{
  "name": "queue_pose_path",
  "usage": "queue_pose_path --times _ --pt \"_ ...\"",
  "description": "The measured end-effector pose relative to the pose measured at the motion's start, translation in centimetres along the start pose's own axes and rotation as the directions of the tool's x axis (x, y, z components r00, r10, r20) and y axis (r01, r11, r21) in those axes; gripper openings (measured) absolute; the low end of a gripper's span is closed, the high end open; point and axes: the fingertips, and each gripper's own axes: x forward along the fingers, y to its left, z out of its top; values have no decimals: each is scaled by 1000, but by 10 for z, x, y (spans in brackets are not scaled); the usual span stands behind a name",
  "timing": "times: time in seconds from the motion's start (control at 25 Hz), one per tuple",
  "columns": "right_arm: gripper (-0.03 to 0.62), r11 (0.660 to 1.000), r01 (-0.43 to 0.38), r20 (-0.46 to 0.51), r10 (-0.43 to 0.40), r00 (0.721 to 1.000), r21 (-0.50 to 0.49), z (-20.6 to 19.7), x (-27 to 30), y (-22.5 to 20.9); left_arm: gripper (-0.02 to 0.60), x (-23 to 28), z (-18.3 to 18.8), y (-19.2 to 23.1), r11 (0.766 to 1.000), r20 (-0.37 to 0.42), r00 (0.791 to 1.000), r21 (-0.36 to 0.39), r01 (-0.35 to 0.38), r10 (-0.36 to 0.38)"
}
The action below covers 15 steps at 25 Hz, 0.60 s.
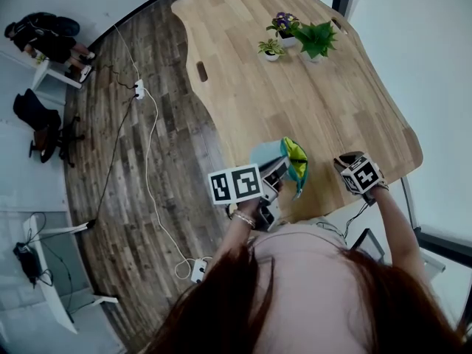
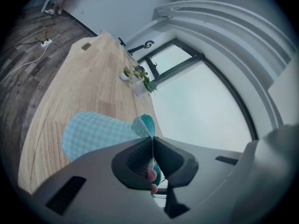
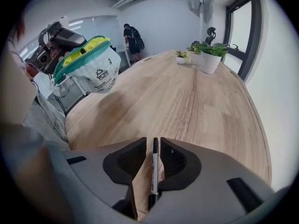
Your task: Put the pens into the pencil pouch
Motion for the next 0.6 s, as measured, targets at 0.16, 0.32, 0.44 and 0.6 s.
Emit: queue_pose_path --times 0.16,0.32,0.44,0.6 --pt "81 1000 -17 -45 17 999 -2 -5 8 -2 8 1 1 3 1000 -3 1000 -6 -2 2" --pt "81 1000 -28 -85 27 996 -6 -8 14 -3 8 1 1 4 1000 -5 1000 -10 -4 4" --pt "78 1000 -18 -101 17 995 -9 -6 15 -5 8 1 1 3 1000 -9 1000 -10 -3 3" --pt "64 1000 -8 -104 6 995 -16 -6 15 -7 8 1 1 4 1000 -8 1000 -11 -3 3"
